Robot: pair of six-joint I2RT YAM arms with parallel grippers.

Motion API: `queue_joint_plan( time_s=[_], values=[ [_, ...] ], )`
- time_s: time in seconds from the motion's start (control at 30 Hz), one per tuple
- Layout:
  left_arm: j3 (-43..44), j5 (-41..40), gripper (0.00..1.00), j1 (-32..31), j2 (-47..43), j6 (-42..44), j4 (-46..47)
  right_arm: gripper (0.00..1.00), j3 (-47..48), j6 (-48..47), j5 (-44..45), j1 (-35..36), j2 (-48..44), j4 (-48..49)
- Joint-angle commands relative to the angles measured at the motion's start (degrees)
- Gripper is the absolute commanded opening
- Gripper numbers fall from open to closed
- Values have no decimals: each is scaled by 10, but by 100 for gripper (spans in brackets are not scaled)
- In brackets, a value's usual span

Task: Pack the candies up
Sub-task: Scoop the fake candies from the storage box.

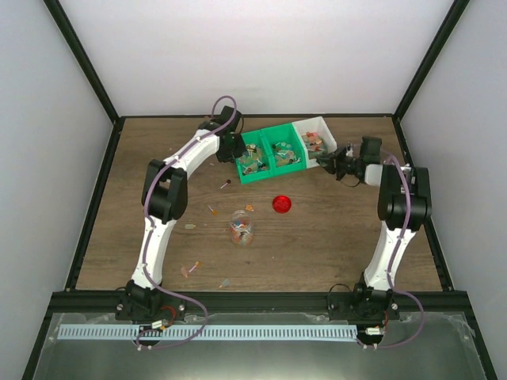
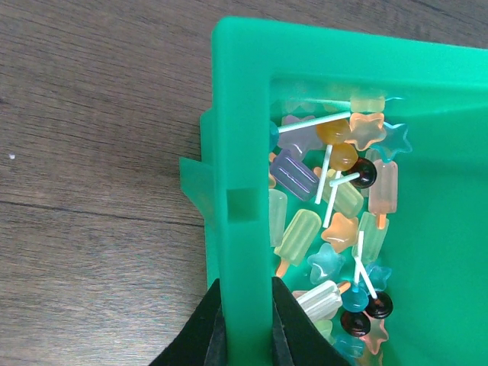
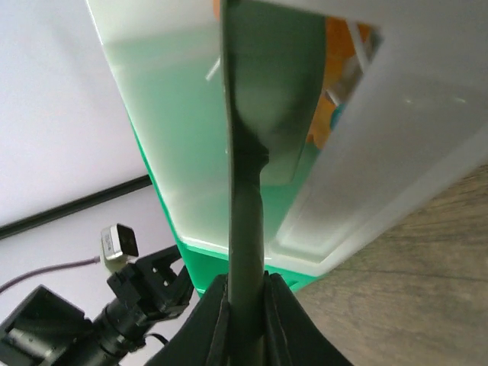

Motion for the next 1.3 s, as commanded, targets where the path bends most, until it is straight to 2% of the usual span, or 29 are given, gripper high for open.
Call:
queue_joint_plan(
  time_s=[0.0,0.1,0.3,0.43,0.6,0.7,0.8,0.93,1.07,1.27],
  values=[
    [-2,40,4,-24,2,-27,30,1,100,-68,12,20,-58,-332],
    [-4,47,4,-24,4,-30,33,1,146,-57,72,20,-63,-470],
    [-3,44,4,-24,7,-28,38,1,182,-31,131,24,-58,-621],
    [0,35,4,-24,14,-28,30,1,215,-39,156,25,-35,-685],
    [20,44,4,-24,36,-20,12,1,230,-40,166,25,1,-688],
    [57,58,4,-25,67,4,-12,1,229,-35,141,25,50,-649],
    [96,74,4,-26,105,45,-43,1,242,-35,100,26,127,-555],
    [105,97,4,-23,122,59,-52,1,286,-36,17,27,224,-451],
    [115,106,4,-20,129,63,-50,1,270,-45,-7,28,220,-316],
    [116,114,4,-12,128,54,-47,1,225,-28,-100,27,227,-70]
  ],
)
